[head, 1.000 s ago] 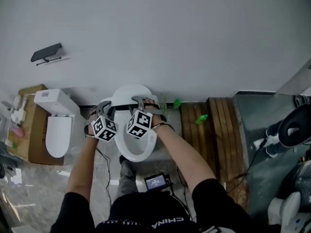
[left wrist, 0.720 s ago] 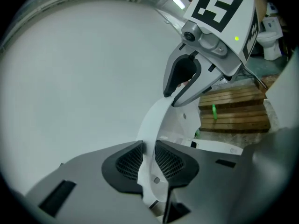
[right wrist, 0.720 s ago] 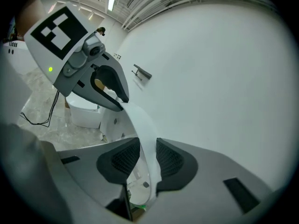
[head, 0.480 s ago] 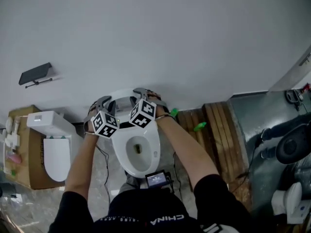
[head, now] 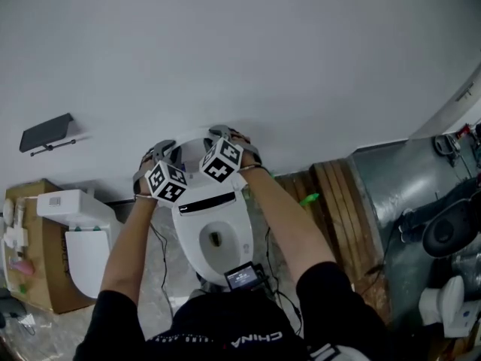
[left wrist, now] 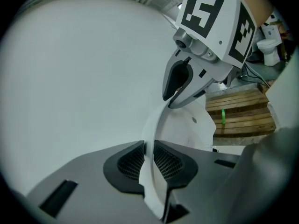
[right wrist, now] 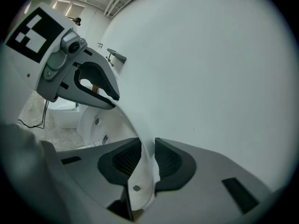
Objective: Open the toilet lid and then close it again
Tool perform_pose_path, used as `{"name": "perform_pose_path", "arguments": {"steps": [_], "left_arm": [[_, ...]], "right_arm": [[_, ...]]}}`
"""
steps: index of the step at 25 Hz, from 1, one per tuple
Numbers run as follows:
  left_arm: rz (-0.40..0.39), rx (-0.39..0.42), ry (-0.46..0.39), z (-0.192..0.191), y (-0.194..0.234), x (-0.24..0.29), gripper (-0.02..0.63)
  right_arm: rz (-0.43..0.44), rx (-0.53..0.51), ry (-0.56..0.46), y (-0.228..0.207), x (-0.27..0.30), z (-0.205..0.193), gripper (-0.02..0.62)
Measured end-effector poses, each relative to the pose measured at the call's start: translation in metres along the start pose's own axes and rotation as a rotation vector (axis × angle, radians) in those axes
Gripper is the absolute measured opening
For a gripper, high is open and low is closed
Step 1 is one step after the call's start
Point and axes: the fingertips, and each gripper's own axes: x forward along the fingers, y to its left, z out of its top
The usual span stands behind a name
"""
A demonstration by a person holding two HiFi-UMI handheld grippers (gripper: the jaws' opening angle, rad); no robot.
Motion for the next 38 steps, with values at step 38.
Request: {"name": "perform_pose_path", "arguments": {"steps": [38], "left_arm": [[-0.029, -0.009, 0.126, -0.008, 0.044, 0.069, 0.063]], "right_arm": [[0.075, 0.044, -0.065, -0.046, 0.072, -0.002, 0.094]]}}
